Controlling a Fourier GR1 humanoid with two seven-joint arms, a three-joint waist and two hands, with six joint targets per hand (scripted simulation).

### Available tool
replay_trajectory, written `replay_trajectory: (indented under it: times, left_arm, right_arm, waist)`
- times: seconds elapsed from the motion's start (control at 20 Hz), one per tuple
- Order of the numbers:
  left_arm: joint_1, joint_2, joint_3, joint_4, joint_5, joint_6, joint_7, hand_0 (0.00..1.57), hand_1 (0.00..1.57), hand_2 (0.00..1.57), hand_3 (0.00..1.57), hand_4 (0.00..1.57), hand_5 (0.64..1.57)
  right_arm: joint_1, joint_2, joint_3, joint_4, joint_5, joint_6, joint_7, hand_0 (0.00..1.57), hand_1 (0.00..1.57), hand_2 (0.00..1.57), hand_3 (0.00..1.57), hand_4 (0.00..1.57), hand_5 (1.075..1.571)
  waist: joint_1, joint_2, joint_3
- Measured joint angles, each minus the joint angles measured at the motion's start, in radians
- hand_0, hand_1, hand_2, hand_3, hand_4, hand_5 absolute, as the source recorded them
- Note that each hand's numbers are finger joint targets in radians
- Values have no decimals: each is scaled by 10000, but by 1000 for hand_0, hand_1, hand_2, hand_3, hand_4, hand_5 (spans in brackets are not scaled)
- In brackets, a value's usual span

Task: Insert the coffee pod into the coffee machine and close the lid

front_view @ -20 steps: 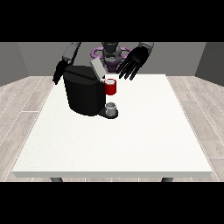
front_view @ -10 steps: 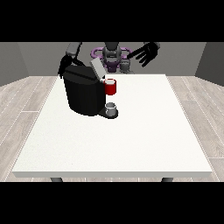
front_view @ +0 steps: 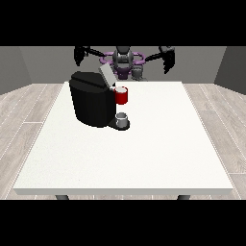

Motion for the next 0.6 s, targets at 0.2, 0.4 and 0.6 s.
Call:
replay_trajectory:
  times: [0.2,0.4,0.6]
  left_arm:
    - [573,-233,-145,-366,212,-22,121,0,0,0,0,390,1571]
    - [967,-353,-419,-1030,828,-248,462,0,0,0,0,457,1571]
    - [1380,-405,-892,-1860,1319,-395,759,0,0,0,0,396,1571]
  right_arm:
    - [-394,-379,97,-280,26,420,168,0,0,0,0,239,1571]
    - [-1007,-782,-145,-208,-26,583,674,0,0,0,0,0,1571]
    - [-1603,-1097,-688,262,-333,634,960,0,0,0,0,175,1571]
  waist:
    - [372,-131,6]
    - [718,-125,6]
    - [1162,180,8]
